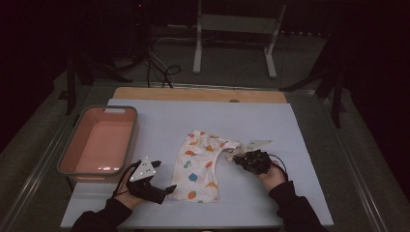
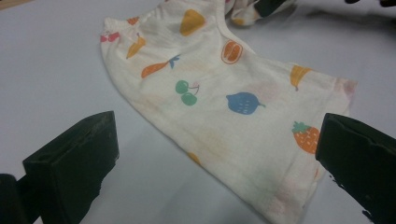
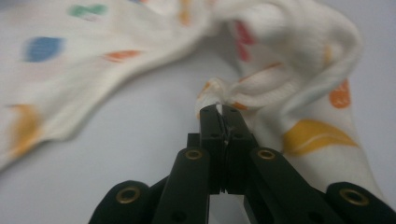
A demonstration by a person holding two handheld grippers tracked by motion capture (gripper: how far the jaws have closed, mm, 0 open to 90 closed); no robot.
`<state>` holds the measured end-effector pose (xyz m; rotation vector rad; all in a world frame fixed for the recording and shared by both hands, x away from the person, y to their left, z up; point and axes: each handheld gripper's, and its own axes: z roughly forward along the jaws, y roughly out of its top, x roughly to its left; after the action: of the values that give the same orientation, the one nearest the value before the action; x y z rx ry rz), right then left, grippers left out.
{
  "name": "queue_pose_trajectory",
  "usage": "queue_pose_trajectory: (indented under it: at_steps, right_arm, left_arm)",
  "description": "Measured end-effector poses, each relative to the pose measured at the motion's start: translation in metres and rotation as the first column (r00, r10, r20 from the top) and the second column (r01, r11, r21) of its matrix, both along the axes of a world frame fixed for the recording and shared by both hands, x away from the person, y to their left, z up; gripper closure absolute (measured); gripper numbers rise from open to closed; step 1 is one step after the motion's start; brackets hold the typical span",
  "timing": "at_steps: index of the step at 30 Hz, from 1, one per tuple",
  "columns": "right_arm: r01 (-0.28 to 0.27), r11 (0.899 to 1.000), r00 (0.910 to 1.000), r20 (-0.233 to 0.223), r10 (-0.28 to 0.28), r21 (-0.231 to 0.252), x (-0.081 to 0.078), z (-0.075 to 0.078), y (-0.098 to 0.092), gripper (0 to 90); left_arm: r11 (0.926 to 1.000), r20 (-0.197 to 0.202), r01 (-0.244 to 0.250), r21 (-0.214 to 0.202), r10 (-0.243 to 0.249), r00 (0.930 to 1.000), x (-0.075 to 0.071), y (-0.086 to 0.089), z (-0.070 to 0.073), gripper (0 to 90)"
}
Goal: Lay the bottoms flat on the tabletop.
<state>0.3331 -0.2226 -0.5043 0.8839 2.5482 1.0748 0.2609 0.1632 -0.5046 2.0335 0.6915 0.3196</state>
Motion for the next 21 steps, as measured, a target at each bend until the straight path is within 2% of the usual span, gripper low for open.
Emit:
queue_pose_trajectory:
  at_steps: [1, 2, 3, 6, 7, 10, 11, 14, 15, 18, 20, 21]
  right_arm:
    - [-0.012, 1.0, 0.9999, 0.006, 0.012, 0.007, -0.005, 0.003, 0.0, 89.3]
    - [-0.033, 0.999, 0.9994, 0.006, 0.033, 0.027, -0.017, 0.011, -0.002, 89.3]
    - [-0.033, 0.999, 0.9994, 0.006, 0.033, 0.027, -0.017, 0.011, -0.002, 89.3]
    - [-0.072, 0.996, 0.9974, 0.012, 0.072, 0.044, -0.036, 0.019, -0.003, 89.2]
    - [-0.092, 0.994, 0.9958, 0.005, 0.092, 0.054, -0.049, 0.022, -0.004, 89.2]
    - [-0.121, 0.991, 0.9925, -0.008, 0.122, 0.063, -0.06, 0.022, -0.005, 89.1]
    - [-0.144, 0.987, 0.9882, -0.041, 0.147, 0.07, -0.068, 0.021, -0.005, 89.0]
    - [-0.165, 0.983, 0.9834, -0.063, 0.17, 0.077, -0.08, 0.018, -0.004, 88.8]
    - [-0.183, 0.98, 0.9792, -0.076, 0.189, 0.078, -0.083, 0.017, -0.003, 88.6]
    - [-0.204, 0.976, 0.9745, -0.08, 0.209, 0.072, -0.088, 0.015, -0.003, 88.3]
    - [-0.222, 0.971, 0.9671, -0.108, 0.231, 0.086, -0.091, 0.014, -0.001, 88.0]
    - [-0.237, 0.966, 0.9598, -0.129, 0.249, 0.1, -0.092, 0.014, -0.001, 88.0]
  left_arm:
    - [1.0, 0.0, 0.0, -0.001, 0.0, 1.0, 0.0, 0.0, 0.0, 0.6]
    - [1.0, 0.002, -0.001, -0.003, 0.001, 1.0, 0.0, 0.0, 0.0, 0.6]
    - [1.0, 0.004, -0.001, -0.003, 0.001, 1.0, 0.0, 0.0, 0.001, 0.6]
    - [1.0, 0.007, -0.001, -0.001, 0.001, 1.0, 0.0, 0.0, 0.001, 0.6]
    - [1.0, 0.008, 0.001, -0.001, -0.001, 1.0, -0.001, 0.0, 0.002, 0.6]
    - [1.0, 0.007, 0.0, -0.003, 0.0, 1.0, -0.001, 0.0, 0.002, 0.6]
    - [1.0, 0.008, -0.001, -0.004, 0.001, 1.0, -0.001, 0.0, 0.002, 0.6]
    - [1.0, 0.008, -0.001, -0.004, 0.001, 1.0, -0.001, 0.0, 0.002, 0.6]
    - [1.0, 0.009, 0.0, -0.006, 0.0, 1.0, -0.001, 0.0, 0.002, 0.6]
    - [1.0, 0.008, 0.002, -0.005, -0.002, 1.0, -0.001, -0.001, 0.002, 0.6]
    - [1.0, 0.007, 0.003, -0.005, -0.003, 1.0, -0.001, -0.001, 0.002, 0.6]
    - [1.0, 0.009, 0.003, -0.003, -0.003, 1.0, -0.001, -0.001, 0.002, 0.6]
